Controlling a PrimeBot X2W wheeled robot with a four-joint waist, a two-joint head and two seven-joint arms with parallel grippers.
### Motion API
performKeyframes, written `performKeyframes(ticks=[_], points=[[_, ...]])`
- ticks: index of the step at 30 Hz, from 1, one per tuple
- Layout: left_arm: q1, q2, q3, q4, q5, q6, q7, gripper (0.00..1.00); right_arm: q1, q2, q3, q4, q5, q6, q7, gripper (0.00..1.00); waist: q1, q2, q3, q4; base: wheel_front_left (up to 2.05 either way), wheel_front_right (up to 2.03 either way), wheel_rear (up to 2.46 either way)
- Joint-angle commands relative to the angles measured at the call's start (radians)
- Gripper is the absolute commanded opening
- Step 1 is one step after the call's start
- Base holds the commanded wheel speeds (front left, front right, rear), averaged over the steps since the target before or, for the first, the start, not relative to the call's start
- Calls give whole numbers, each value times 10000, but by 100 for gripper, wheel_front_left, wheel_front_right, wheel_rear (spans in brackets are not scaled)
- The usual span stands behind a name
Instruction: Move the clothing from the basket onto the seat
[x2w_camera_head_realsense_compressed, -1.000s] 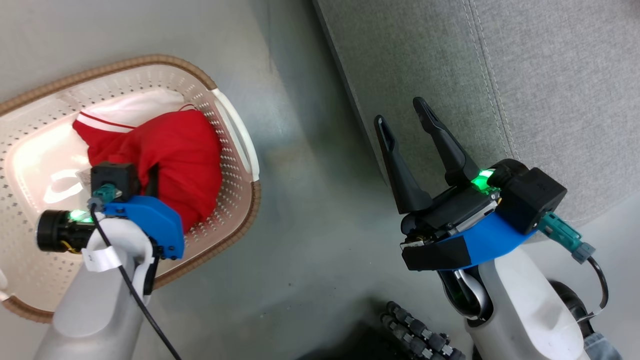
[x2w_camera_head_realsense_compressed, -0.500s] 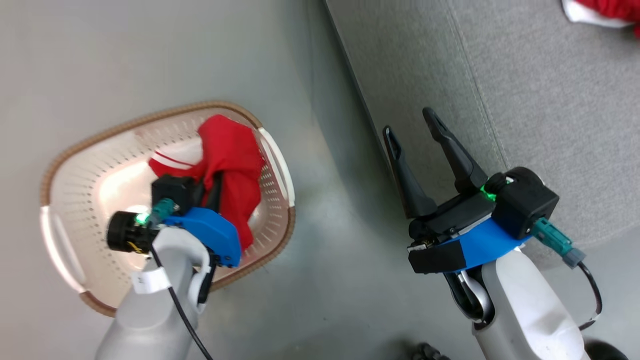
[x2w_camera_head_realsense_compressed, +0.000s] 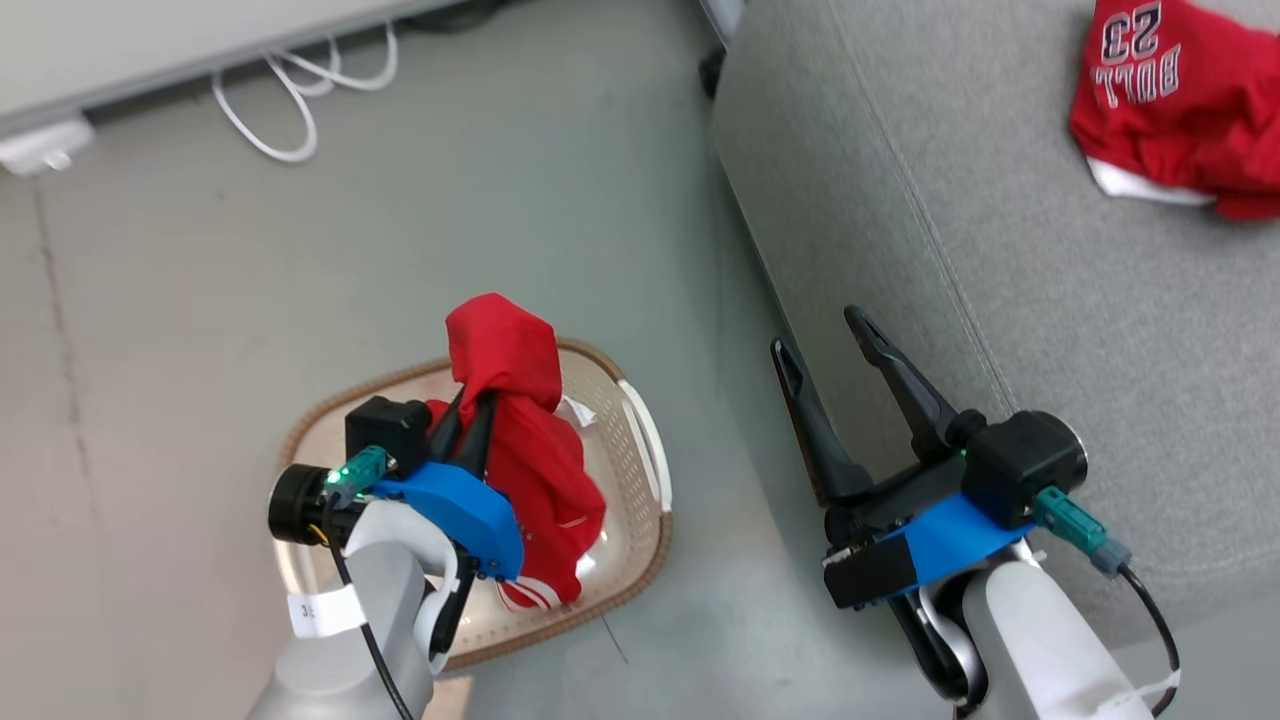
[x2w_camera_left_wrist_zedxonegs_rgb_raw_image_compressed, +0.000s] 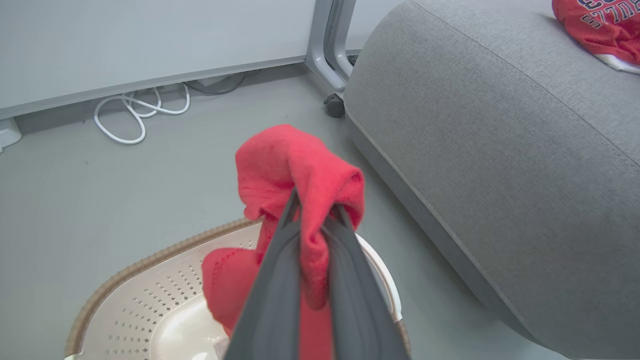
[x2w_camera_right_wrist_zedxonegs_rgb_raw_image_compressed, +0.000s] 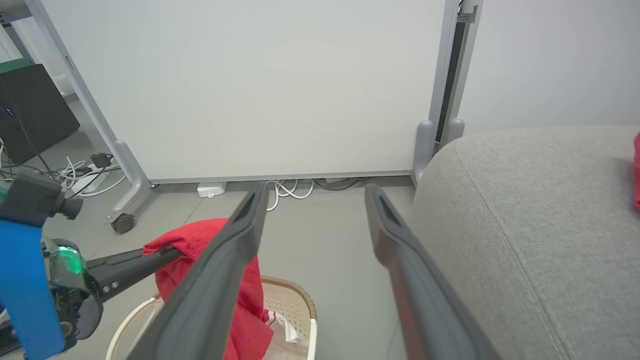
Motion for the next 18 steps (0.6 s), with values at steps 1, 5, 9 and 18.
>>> performKeyframes(ticks=[1,5,9,18], points=[[207,-50,10,-130,-10,-78,-46,0,195,-5,-34,-3,-20,1,60,100,3,0,-793,490,0,0,0],[429,-116,-68,-526,21,-93,-47,0,504,-5,-65,-57,-17,1,257,100,3,0,-1448,727,0,0,0],[587,-155,-313,-892,-44,-89,-50,0,831,-5,-98,-126,-32,1,449,100,3,0,-2033,930,0,0,0],[197,-217,-1293,-1225,-368,-92,-52,0,1531,-5,-293,-299,-62,1,810,100,3,0,-3077,1498,0,0,0]])
